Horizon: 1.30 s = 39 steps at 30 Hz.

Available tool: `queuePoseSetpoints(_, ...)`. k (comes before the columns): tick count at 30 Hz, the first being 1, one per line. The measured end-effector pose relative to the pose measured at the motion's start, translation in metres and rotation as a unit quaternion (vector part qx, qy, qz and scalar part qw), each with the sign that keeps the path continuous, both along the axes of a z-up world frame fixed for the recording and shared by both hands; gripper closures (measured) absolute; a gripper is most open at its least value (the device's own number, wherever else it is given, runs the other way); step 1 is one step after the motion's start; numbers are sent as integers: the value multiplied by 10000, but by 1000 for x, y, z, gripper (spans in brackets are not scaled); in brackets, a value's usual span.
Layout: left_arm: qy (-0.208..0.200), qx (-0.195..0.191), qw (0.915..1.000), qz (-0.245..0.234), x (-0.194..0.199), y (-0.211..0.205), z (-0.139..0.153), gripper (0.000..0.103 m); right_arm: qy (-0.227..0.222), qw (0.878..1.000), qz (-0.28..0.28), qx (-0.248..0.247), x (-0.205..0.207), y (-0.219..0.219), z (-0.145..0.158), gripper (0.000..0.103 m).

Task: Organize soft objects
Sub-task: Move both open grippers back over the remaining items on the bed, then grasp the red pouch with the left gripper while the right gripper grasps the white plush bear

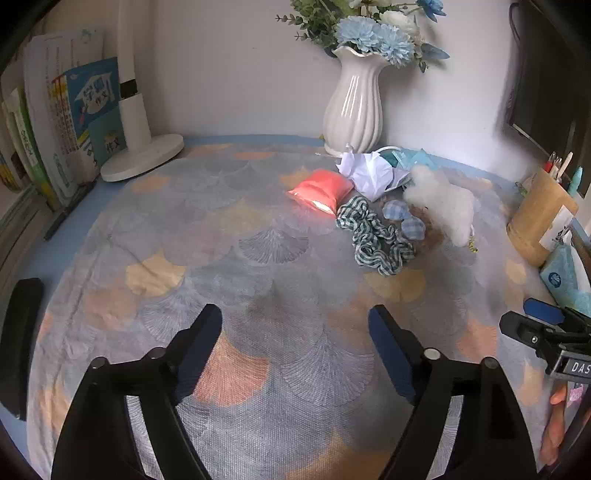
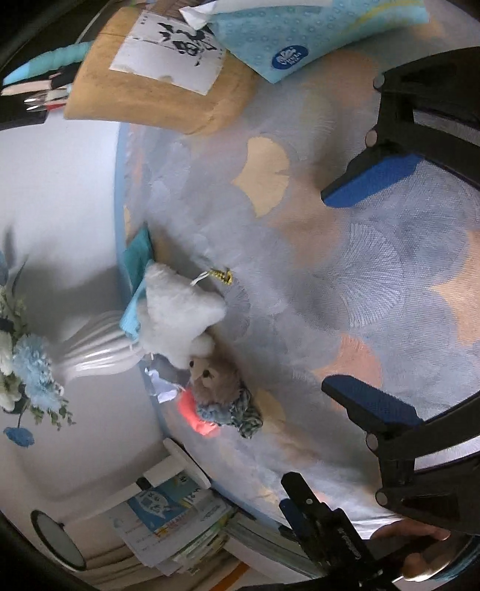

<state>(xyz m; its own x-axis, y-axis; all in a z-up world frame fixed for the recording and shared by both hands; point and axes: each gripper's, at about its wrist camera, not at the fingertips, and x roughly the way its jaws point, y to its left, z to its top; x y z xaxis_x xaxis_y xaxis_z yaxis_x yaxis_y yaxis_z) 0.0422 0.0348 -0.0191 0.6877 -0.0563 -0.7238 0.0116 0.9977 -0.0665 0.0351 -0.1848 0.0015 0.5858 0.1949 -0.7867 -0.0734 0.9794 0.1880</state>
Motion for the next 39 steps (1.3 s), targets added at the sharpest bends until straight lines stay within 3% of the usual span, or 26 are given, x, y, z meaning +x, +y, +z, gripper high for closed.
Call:
queuePoseSetpoints(4, 124, -20, 9999, 31, 6, 2, -3, 19, 61, 9994, 112, -326, 2, 13, -2, 0)
queuePoseSetpoints(7, 259, -69, 9996, 63, 9, 5, -6, 19, 132, 9972, 143, -719, 3, 23, -6, 0)
queuePoseSetpoints(15, 463, -291, 9985, 98, 14, 13, -6, 19, 235, 9941, 185, -1038, 4, 27, -9, 0)
queuePoseSetpoints(18, 159, -385, 9988, 239, 11, 20, 17, 19, 274, 9934, 222, -1091, 4, 29, -9, 0)
queuePoseSetpoints(20, -136, -230, 9994, 228, 14, 21, 41, 19, 367, 9921, 355, -1145, 4, 30, -8, 0)
queuePoseSetpoints(23, -313, -19, 9995, -79, 33, 14, 67, 17, 917, 9879, 559, -1123, 15, 29, -6, 0)
queuePoseSetpoints(25, -200, 46, 9989, -432, 56, 5, 67, 17, 1337, 9855, 544, -891, 28, 24, 0, 0)
queuePoseSetpoints(28, -150, 75, 9981, -587, 90, -3, 53, 17, 1206, 9922, 287, 125, 50, 6, 15, 0)
queuePoseSetpoints(31, -64, -73, 9986, -525, 118, 1, 37, 17, 974, 9932, -53, 636, 74, -7, 24, 0)
queuePoseSetpoints(33, 79, -354, 9973, -631, 134, 4, 26, 17, 736, 9941, -204, 775, 92, -11, 29, 0)
queuePoseSetpoints(39, 388, -585, 9939, -856, 148, 1, 0, 18, 428, 9936, -189, 1026, 137, -10, 16, 0)
